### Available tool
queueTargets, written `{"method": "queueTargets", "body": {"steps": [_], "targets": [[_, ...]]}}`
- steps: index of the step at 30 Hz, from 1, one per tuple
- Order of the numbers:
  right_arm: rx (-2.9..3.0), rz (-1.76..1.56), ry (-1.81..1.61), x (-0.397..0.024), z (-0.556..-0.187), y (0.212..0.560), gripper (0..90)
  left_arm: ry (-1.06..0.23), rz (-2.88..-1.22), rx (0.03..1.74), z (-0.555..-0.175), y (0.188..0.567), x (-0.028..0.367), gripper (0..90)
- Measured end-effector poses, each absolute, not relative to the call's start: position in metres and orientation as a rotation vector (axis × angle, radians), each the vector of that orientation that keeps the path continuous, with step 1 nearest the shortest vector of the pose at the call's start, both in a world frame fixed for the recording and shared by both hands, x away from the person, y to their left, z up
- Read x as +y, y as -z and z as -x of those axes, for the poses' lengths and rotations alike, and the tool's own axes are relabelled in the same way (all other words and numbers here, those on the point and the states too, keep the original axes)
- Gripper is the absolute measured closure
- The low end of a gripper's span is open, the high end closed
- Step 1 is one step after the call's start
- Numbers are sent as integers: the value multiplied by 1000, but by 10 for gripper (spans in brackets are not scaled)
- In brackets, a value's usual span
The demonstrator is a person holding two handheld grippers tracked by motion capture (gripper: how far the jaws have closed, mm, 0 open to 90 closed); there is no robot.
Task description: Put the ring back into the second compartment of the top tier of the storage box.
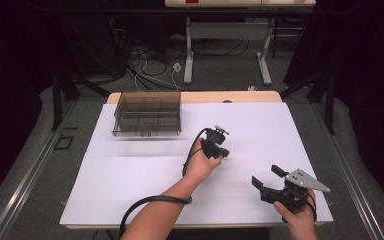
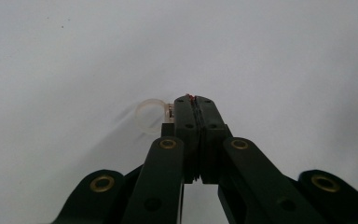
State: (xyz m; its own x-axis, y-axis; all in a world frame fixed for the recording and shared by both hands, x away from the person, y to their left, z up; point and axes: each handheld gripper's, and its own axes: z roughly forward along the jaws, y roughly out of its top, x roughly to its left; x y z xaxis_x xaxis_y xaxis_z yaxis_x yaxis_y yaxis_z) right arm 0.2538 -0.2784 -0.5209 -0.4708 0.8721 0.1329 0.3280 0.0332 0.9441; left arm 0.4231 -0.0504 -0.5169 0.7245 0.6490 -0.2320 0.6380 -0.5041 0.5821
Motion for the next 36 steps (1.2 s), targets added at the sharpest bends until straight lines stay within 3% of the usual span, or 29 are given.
{"method": "queueTargets", "body": {"steps": [36], "targets": [[1829, -1228, -1445, -278, -254, 522, 149, -125, -2207, 969, -427, 468, -21, 894]]}}
